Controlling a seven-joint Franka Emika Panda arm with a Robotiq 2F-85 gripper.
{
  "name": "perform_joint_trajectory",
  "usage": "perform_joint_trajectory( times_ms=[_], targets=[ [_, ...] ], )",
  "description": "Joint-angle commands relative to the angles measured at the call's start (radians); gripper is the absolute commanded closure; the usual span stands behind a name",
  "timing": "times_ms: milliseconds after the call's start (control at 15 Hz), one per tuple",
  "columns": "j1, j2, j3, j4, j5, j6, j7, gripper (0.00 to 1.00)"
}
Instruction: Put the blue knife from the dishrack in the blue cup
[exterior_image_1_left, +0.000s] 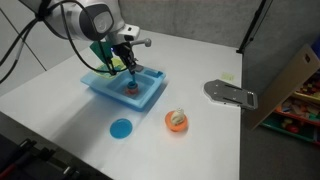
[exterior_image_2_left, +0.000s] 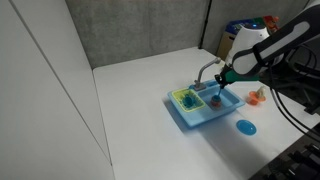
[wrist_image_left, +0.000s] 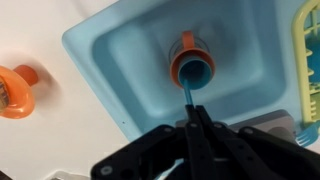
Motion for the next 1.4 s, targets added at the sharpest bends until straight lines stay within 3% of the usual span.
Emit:
perform_joint_trajectory(
  times_ms=[0, 1333],
  targets=[
    [0.001, 0.003, 0.0, -0.014, -0.002, 0.032, -0.003, 0.97],
    [0.009, 0.026, 0.005, -0.025, 0.006, 0.052, 0.001, 0.97]
  ],
)
